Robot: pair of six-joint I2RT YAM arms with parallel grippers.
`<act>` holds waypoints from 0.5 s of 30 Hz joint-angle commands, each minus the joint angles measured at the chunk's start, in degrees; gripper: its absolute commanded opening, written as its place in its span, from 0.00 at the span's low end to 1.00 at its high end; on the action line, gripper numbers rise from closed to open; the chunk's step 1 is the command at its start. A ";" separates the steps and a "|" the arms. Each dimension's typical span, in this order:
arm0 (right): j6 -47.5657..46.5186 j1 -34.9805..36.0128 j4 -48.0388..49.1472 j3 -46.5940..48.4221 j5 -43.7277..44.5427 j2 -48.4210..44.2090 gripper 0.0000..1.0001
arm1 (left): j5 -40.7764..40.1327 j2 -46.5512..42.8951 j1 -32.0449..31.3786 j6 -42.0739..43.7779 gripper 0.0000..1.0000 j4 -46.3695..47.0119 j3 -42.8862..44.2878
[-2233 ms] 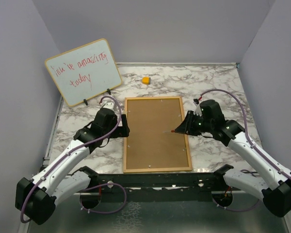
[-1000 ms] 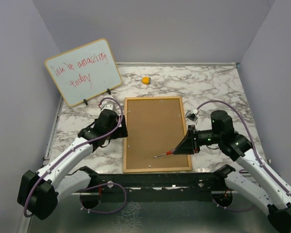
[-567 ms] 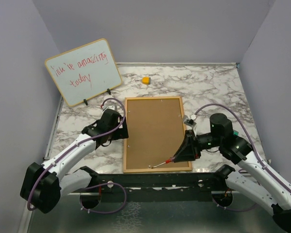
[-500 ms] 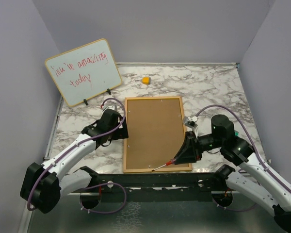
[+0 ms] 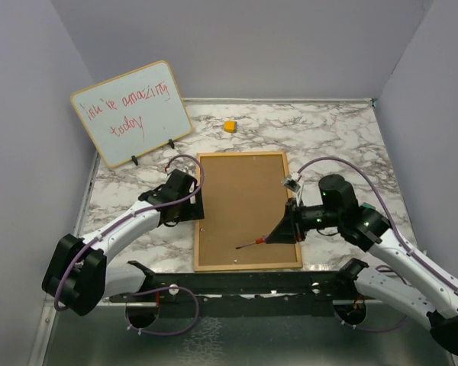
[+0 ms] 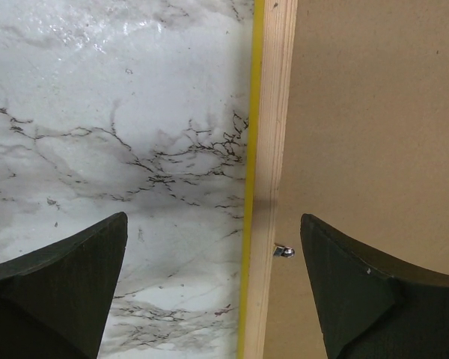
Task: Take the photo out of the frame
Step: Release the photo frame item from the photo frame.
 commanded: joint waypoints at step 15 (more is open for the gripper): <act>19.37 0.22 -15.21 6.75 41.39 8.16 0.01 | 7.44 3.78 0.18 1.54 0.77 0.82 0.84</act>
